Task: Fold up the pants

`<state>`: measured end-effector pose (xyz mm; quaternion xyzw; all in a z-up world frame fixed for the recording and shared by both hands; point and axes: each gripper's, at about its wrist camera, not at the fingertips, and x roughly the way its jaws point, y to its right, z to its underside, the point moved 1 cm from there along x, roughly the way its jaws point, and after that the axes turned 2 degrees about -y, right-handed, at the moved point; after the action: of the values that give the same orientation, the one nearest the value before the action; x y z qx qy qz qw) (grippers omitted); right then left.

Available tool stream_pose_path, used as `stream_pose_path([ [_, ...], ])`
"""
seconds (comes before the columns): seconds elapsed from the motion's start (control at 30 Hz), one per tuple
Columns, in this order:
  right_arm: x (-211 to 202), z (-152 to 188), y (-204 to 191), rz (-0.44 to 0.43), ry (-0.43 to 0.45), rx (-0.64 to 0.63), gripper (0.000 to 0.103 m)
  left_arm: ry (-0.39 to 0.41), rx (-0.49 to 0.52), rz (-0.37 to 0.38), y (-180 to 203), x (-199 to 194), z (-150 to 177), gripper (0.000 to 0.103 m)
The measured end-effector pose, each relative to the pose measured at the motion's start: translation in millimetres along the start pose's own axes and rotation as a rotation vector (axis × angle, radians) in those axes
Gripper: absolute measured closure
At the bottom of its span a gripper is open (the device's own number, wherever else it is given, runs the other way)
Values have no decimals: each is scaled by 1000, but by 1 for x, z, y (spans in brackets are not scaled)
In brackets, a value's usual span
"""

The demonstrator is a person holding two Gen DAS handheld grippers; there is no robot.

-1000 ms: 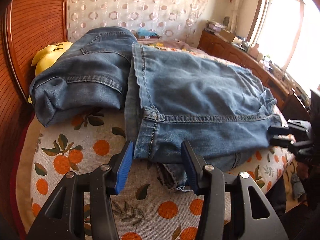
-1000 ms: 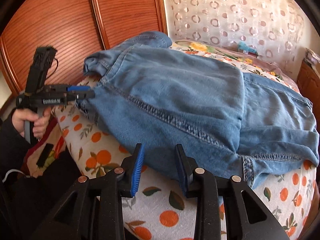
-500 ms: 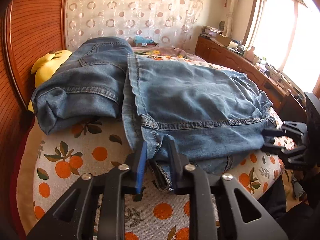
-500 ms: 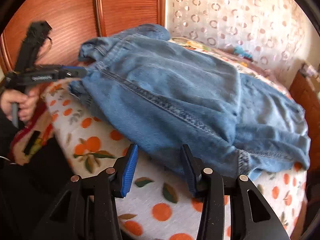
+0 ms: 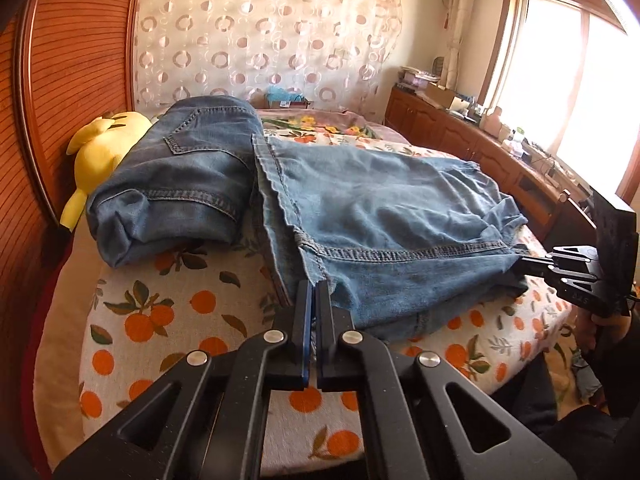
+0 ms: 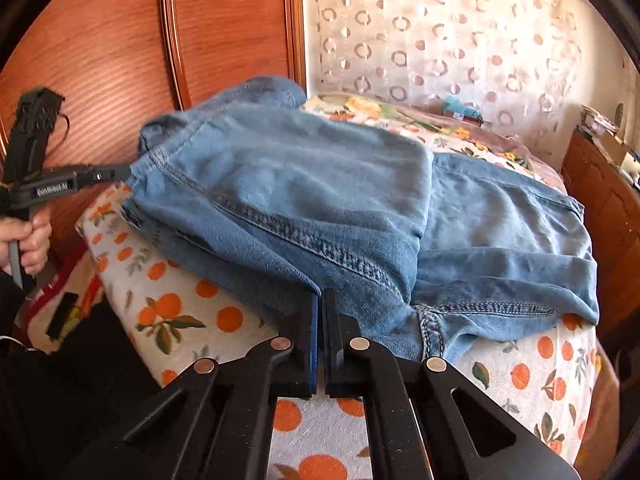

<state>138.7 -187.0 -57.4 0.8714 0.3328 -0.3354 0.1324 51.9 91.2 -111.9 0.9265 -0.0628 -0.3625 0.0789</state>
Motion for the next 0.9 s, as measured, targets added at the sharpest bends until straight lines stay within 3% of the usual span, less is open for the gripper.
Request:
stream_pose_path([
  [0.37, -11, 27, 7, -2, -22, 22, 102, -33, 8, -32, 2, 2, 16, 101],
  [0.47, -13, 24, 11, -11, -27, 36, 101, -26, 4, -43, 1, -1, 13, 93],
  [0.63, -22, 23, 17, -17, -13, 56, 95, -6, 16, -35, 3, -5, 2, 68],
  [0.7, -26, 24, 19, -19, -5, 65, 93, 22, 25, -2, 7, -8, -3, 51],
  [0.83, -36, 26, 22, -4, 14, 76, 89, 41, 61, 5, 19, -6, -14, 46],
  [0.9, -40, 27, 25, 11, 27, 88, 88, 50, 75, 13, 27, -4, -22, 32],
])
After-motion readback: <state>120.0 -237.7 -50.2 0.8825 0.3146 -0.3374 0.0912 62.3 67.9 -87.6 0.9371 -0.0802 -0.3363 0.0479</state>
